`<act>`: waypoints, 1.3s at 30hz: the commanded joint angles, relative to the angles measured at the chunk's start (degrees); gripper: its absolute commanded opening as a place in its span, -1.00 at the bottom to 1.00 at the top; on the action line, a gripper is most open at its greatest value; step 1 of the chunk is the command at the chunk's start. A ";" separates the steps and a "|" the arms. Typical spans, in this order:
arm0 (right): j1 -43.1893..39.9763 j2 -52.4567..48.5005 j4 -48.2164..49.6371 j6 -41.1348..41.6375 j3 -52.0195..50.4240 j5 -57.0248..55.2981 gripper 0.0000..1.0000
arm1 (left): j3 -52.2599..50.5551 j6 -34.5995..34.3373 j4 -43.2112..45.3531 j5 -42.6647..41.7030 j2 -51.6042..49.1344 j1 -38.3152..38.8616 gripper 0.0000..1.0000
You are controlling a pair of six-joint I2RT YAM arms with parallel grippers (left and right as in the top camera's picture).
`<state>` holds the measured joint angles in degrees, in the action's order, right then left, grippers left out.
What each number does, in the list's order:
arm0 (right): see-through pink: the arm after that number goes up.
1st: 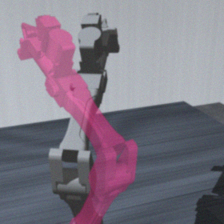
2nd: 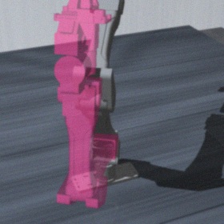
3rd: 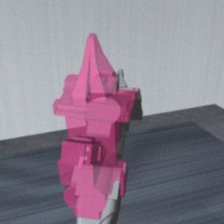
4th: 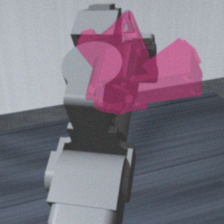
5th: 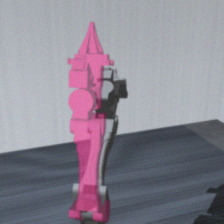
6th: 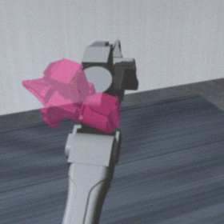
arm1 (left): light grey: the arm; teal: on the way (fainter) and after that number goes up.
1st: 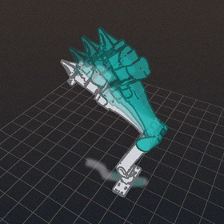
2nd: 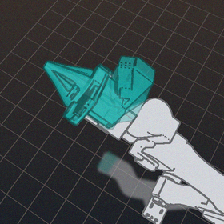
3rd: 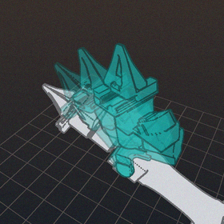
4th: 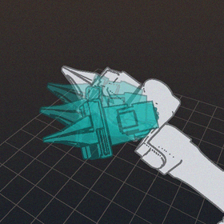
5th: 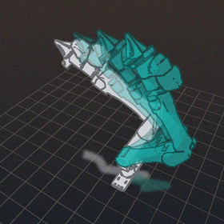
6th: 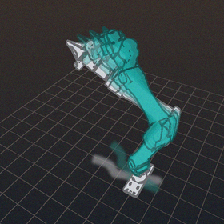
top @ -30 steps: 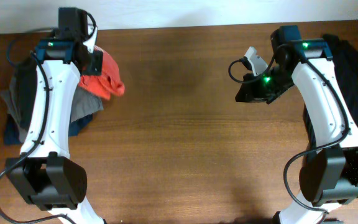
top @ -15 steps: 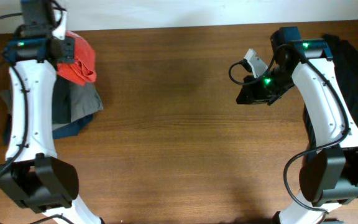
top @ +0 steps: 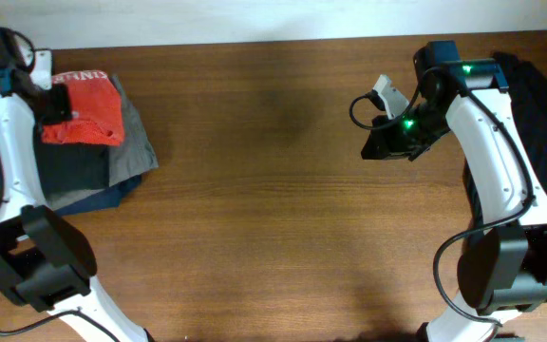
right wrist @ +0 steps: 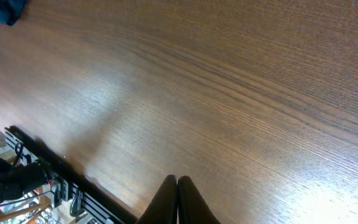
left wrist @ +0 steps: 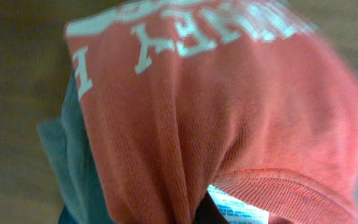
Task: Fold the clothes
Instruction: 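Carry the bundle with the left gripper onto the clothes stack, then lower the bundle onto the stack and open the left gripper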
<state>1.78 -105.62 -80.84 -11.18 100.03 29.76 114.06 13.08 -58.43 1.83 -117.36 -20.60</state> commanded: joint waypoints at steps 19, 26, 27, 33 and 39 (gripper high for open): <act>-0.31 1.44 -0.85 -0.85 0.59 -0.50 -0.85 | 3.91 -9.38 -12.04 -19.30 -0.13 -10.21 0.97; -0.31 1.44 -0.83 -0.85 0.59 -0.55 -0.85 | 8.87 -9.42 -10.88 -24.46 3.37 -10.16 0.86; -0.31 1.44 -0.83 -0.85 0.59 -0.55 -0.85 | 8.83 -9.42 -11.30 -23.17 3.30 -10.16 0.87; -0.31 1.44 -0.83 -0.85 0.59 -0.55 -0.85 | 2.67 -9.44 -10.23 -14.19 2.67 -10.19 0.92; -0.31 1.44 -0.94 -0.81 0.59 -1.49 -0.85 | -10.54 -9.38 2.86 -14.19 2.58 -10.21 0.92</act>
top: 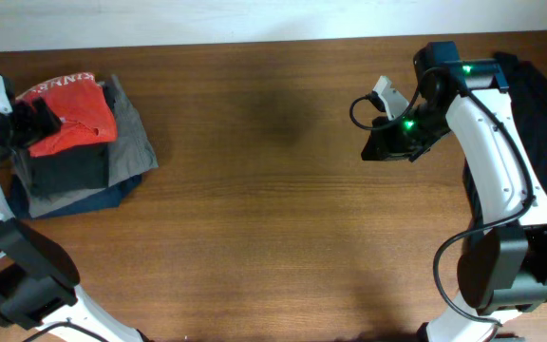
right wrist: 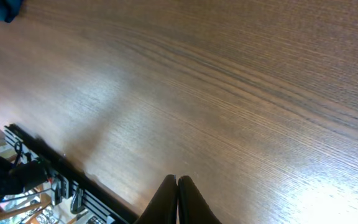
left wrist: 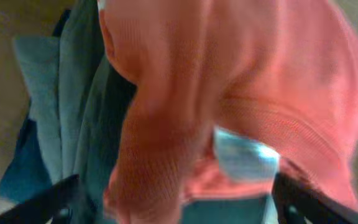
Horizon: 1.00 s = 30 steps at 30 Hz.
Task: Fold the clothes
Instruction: 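Lower the bundle onto the stack and open the left gripper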
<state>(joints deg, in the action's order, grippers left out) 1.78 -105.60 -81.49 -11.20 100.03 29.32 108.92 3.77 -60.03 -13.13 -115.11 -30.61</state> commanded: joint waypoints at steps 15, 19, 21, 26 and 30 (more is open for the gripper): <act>-0.31 1.36 -0.81 -0.81 0.59 -1.55 -0.85 | -16.02 0.15 12.96 -17.97 2.78 -0.31 0.35; -0.31 1.31 -0.83 -0.81 0.57 -1.57 -0.85 | -15.61 0.13 13.62 -17.92 4.04 -1.46 0.51; -0.31 1.31 -0.83 -0.81 0.52 -1.57 -0.84 | -14.86 0.13 13.62 -17.51 4.70 -2.32 0.52; -0.31 1.31 -0.81 -0.79 0.52 -1.57 -0.84 | -14.25 0.13 13.75 -17.11 5.64 -2.95 0.52; -0.31 1.31 -0.83 -0.79 0.52 -1.55 -0.84 | -14.25 0.11 13.70 -17.14 5.64 -2.93 0.52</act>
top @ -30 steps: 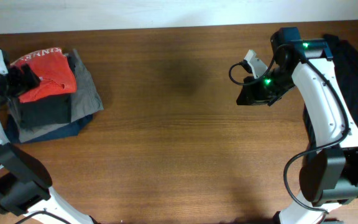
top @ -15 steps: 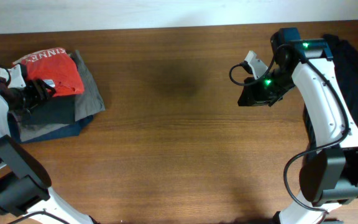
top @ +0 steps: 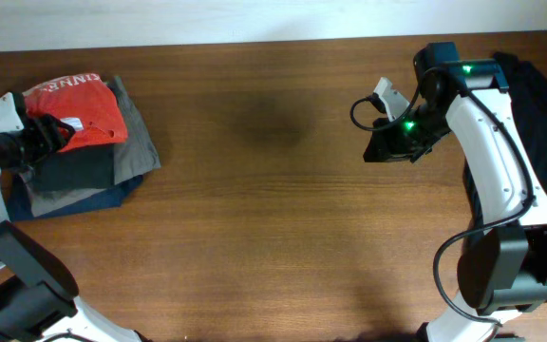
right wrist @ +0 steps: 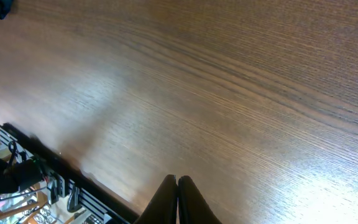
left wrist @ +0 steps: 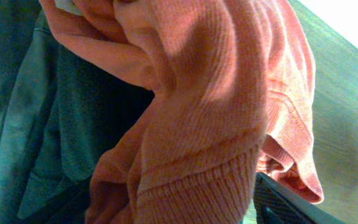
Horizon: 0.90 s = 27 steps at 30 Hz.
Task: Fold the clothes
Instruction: 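Lower the bundle onto the stack and open the left gripper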
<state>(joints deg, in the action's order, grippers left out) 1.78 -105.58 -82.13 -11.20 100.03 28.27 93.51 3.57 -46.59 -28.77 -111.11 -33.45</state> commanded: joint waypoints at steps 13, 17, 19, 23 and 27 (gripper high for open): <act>-0.31 1.29 -0.20 -0.81 0.52 -0.52 -0.85 | 1.16 0.33 0.94 -1.42 1.64 -0.15 0.51; -0.31 1.29 -0.20 -0.81 0.52 -0.52 -0.85 | 1.16 0.33 2.03 -1.42 1.64 -0.15 0.52; -0.31 1.29 -0.20 -0.81 0.52 -0.52 -0.84 | 1.16 0.33 2.56 -1.42 1.64 -0.15 0.52; -0.31 1.29 -0.15 -0.81 0.52 -0.55 -0.84 | 1.16 0.33 2.73 -1.44 1.64 -0.15 0.52; -0.31 1.29 -0.13 -0.81 0.52 -0.52 -0.85 | 1.16 0.31 2.34 -1.46 1.64 -0.13 0.52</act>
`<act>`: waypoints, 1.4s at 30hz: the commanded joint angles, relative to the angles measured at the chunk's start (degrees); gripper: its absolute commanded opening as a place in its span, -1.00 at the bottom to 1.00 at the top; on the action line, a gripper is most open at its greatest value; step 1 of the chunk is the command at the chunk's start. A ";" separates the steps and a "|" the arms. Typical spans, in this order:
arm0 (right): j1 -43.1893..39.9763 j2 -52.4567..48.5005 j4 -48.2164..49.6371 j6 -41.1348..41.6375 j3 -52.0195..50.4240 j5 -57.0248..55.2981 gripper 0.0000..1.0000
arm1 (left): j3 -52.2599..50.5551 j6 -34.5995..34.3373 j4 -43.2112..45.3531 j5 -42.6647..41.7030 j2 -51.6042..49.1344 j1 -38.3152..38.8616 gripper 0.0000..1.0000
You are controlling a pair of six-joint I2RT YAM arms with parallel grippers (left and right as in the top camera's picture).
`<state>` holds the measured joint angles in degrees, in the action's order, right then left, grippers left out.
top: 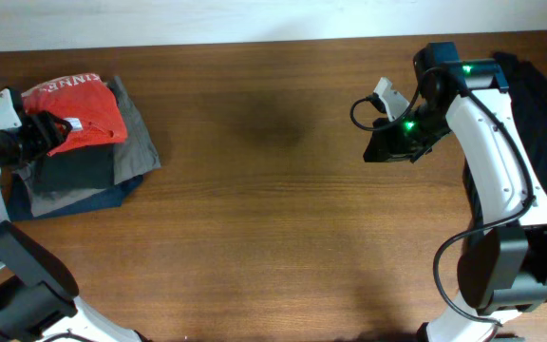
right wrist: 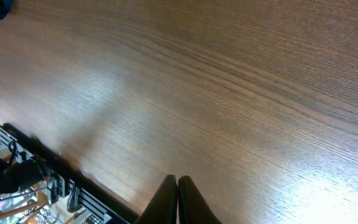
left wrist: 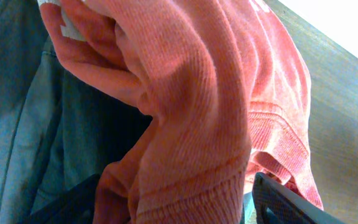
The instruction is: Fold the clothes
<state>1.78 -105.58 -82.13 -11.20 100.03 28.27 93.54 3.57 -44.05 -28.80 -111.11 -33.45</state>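
Observation:
A red sweater with white lettering (top: pixel 82 106) lies on top of a stack of folded grey and dark clothes (top: pixel 93 169) at the table's far left. My left gripper (top: pixel 38 131) is at the sweater's left edge. Its fingers (left wrist: pixel 283 200) stand wide apart, open, with a bunched fold of the red sweater (left wrist: pixel 185 124) between them. My right gripper (top: pixel 381 149) hovers over bare wood at the right of the table. It is shut on nothing, and its fingertips (right wrist: pixel 178 198) are pressed together.
A dark pile of clothes (top: pixel 542 90) lies at the table's right edge, behind the right arm. The brown wooden table (top: pixel 273 218) stretches between the two arms. The near table edge with gear below it shows in the right wrist view (right wrist: pixel 36 162).
My left gripper has shifted very slightly at the sweater's left edge and stays open around the fold. The sweater, the stack and the right arm have not moved.
First my left gripper was shut on the red sweater over the stack. Then its jaws were open, with the sweater resting on the stack. By 0.9 s ago it sat at the sweater's left edge, as it does now. The right gripper stayed shut in place throughout.

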 commanded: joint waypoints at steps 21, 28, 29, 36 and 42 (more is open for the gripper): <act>-0.31 1.29 -0.15 -0.81 0.50 -0.52 -0.85 | 1.11 0.24 -7.28 -0.35 1.62 0.39 -0.70; -0.31 1.29 -0.20 -0.81 0.48 -0.66 -0.85 | 1.11 -7.26 -17.68 10.91 1.62 0.24 -0.97; -0.31 1.29 -0.17 -0.81 0.48 -0.87 -0.84 | 1.11 -7.39 -19.50 12.22 1.62 0.02 -0.99; -0.31 1.29 -0.17 -0.81 0.48 -0.94 -0.84 | 1.11 -11.93 -16.79 21.88 1.62 -1.75 -0.99; -0.31 1.29 -0.17 -0.81 0.48 -0.94 -0.85 | 0.57 -12.11 -19.85 21.84 1.57 -1.86 -0.97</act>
<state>1.78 -105.58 -82.15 -11.20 100.03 27.86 93.97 -7.44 -62.19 -10.35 -111.09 -34.44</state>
